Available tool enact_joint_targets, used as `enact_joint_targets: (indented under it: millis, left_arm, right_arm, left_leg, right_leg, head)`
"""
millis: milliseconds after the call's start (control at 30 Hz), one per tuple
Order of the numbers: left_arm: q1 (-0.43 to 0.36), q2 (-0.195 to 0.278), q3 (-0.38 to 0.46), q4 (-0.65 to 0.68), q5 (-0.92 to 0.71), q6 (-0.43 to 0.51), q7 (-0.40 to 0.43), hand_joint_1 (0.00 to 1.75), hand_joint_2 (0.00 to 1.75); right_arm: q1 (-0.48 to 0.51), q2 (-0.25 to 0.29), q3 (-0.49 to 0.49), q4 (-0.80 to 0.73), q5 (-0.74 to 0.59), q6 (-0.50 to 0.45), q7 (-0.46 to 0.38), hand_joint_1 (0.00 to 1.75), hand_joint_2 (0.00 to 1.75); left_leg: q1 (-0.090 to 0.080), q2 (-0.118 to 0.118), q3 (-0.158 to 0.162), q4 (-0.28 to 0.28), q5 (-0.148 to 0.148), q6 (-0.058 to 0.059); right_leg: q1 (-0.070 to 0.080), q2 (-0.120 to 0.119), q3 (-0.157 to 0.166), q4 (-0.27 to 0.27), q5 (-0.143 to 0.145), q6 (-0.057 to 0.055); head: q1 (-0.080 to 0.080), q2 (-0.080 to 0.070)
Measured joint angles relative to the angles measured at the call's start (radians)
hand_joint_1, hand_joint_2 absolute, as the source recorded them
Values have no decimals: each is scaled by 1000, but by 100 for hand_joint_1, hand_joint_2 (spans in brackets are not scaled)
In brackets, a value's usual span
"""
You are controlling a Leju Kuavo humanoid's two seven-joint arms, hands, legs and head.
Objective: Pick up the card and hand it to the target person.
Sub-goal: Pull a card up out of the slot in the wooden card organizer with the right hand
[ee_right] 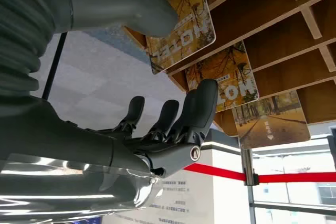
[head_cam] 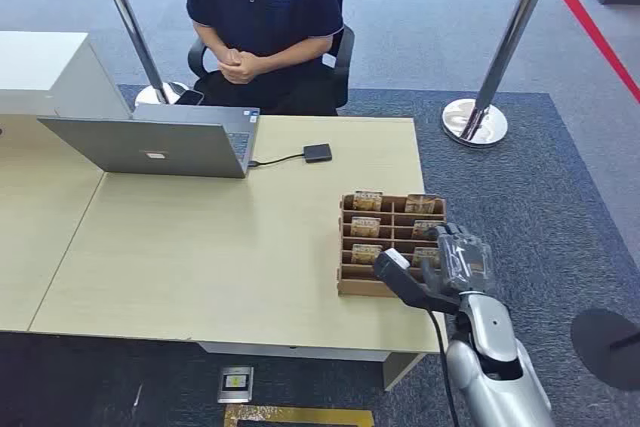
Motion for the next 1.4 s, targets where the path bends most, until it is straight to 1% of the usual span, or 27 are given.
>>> enact_joint_targets:
  millis: [267,700,767,867,967,1033,1233,1400]
  left_arm:
    - [0,0,-1,0,-1,0,-4,0,0]
    - [2,0,-2,-1,-4,-1,-7,0,0]
    - [2,2,-5,-1,-7,-3,-11,0,0]
    - [2,4,-11,-1,-14,-7,-16,0,0]
    - [1,6,-14,0,-17,-10,-19,0,0]
    - [1,6,-15,0,-18,-11,-19,0,0]
    - [1,5,-14,0,-16,-11,-19,0,0]
    - [1,3,-11,0,-13,-11,-19,0,0]
  right_arm:
    - [6,-6,0,-1,0,0,-1,92,175]
    - [10,-6,7,5,-3,3,-2,97,175]
    - [16,-9,6,4,-5,3,-2,107,175]
    - [37,-18,2,-18,-9,0,0,130,175]
    - [54,-25,-3,-41,-11,-2,2,142,175]
    - [59,-26,-4,-50,-11,-2,3,147,175]
    - [57,-23,-4,-53,-11,-1,3,143,175]
    - [46,-18,-6,-54,-9,2,4,143,175]
  left_leg:
    - [0,-1,0,0,0,0]
    - [0,-1,0,0,0,0]
    - [0,-1,1,0,0,0]
    - [0,-2,1,0,0,0]
    - [0,-3,1,0,-1,0]
    - [0,-3,1,0,0,0]
    - [0,-2,1,0,0,0]
    - [0,-1,0,0,0,0]
  right_leg:
    - [0,0,0,0,0,0]
    - [0,0,0,0,0,0]
    - [0,0,1,0,-1,0]
    - [0,-1,1,0,-1,0]
    - [0,-2,1,0,-1,0]
    - [0,-2,1,0,-1,0]
    - [0,-1,1,0,-1,1]
    - [0,-1,0,0,0,1]
  head:
    - [0,0]
    - [0,0]
    - [0,0]
    - [0,0]
    - [0,0]
    - [0,0]
    - [0,0]
    - [0,0]
